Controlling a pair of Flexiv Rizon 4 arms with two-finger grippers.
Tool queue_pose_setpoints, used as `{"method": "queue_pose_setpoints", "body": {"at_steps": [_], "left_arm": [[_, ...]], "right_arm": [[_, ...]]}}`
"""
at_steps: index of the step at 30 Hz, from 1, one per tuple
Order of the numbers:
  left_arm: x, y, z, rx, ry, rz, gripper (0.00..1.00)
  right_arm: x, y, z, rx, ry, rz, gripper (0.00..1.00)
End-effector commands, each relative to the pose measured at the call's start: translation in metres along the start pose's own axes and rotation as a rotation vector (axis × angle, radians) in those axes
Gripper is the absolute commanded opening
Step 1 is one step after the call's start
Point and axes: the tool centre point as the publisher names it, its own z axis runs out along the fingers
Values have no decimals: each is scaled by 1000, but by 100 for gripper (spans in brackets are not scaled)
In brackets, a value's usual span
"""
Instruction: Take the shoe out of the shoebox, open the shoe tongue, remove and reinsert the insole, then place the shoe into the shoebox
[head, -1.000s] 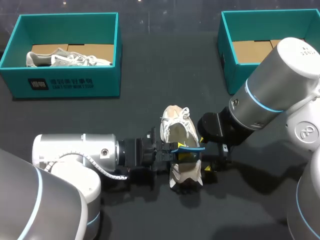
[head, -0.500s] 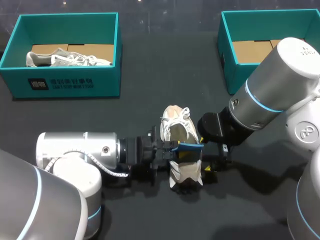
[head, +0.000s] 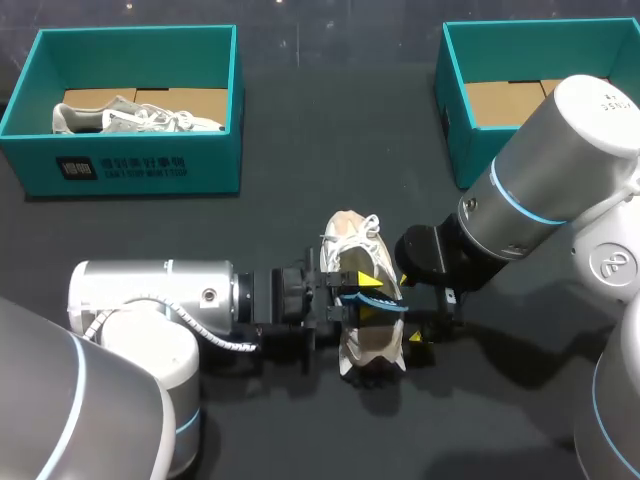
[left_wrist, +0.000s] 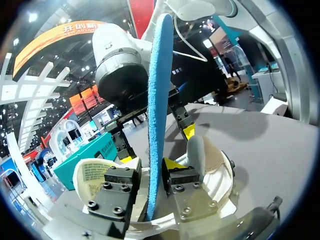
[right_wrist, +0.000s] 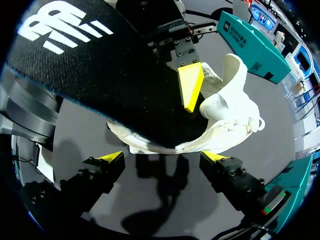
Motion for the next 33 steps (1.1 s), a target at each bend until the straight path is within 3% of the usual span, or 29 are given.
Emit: {"method": "queue_pose_setpoints", "body": {"at_steps": [1, 8, 15, 18, 33], "left_arm": [[4, -12, -5, -3, -4, 4, 28], [8, -29, -7, 17, -7, 35, 34], [15, -34, -6, 25, -28, 79, 16], [17, -31, -4, 23, -38, 94, 0], [9, 3, 4, -23, -85, 138, 0]], "right_arm": [[1, 0, 0, 1, -2, 0, 100], [1, 0, 0, 1, -2, 0, 100], [1, 0, 0, 1, -2, 0, 100], [1, 0, 0, 1, -2, 0, 100], [1, 0, 0, 1, -2, 0, 100]]}}
